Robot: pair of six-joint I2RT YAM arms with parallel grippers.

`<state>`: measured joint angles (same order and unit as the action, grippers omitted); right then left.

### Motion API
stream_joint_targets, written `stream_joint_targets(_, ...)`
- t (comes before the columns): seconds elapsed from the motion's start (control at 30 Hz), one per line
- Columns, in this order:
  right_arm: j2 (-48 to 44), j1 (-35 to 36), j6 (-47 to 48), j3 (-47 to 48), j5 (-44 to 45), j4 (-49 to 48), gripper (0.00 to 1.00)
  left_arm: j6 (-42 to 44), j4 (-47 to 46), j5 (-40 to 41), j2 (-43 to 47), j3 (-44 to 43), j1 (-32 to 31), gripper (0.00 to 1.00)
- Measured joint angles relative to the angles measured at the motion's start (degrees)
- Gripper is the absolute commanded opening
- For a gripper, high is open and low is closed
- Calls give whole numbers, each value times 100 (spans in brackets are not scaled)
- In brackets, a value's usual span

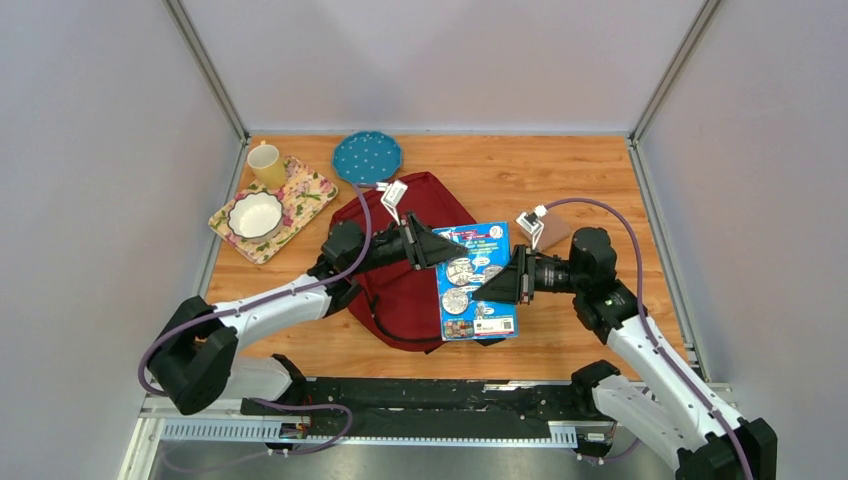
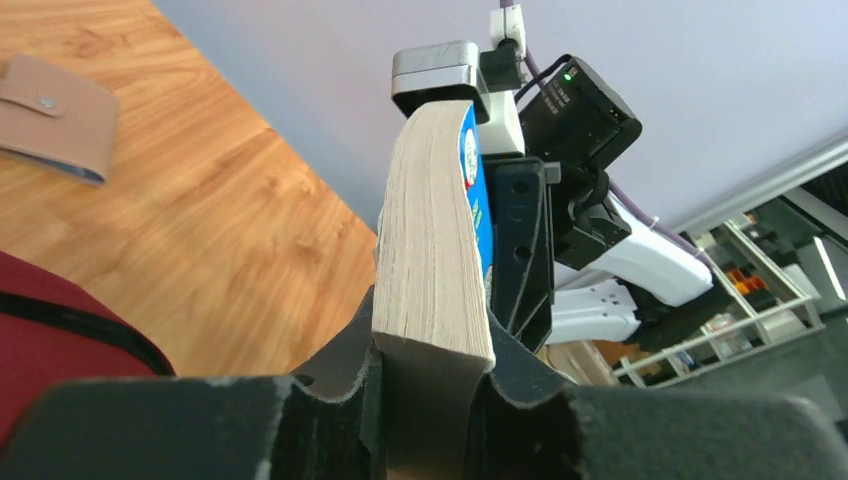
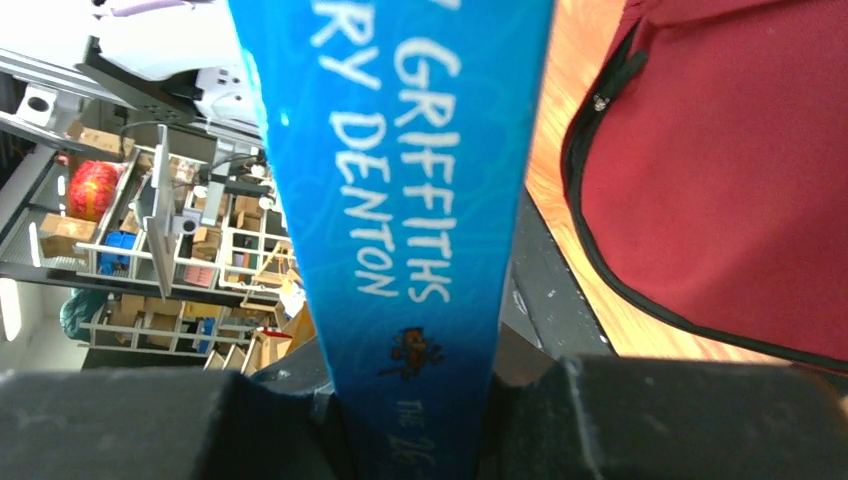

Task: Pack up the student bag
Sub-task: Pick up the book from the center of the board.

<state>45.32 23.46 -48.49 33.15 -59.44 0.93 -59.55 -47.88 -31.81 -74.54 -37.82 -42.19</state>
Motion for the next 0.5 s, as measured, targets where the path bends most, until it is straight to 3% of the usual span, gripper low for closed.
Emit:
stream_joint_targets(0.07,142,-4,236,44,87,223,16,7,31,20,79,20,2,0)
stream_joint_targets(0.1,197,-2,332,81,107,289,35,33,98,68,131,52,4,0)
stream_joint_targets(0.2,326,48,509,234,317,647,78,195,518,291,393,153,7,0)
stream_joint_targets(0.3,313,42,721,343,863,1117,85,584,1353,809,896,321,2,0)
stream_joint_targets(0.5,-11,35,946,378,2070,1980,86,817,2594,2389,2004,931,37,0)
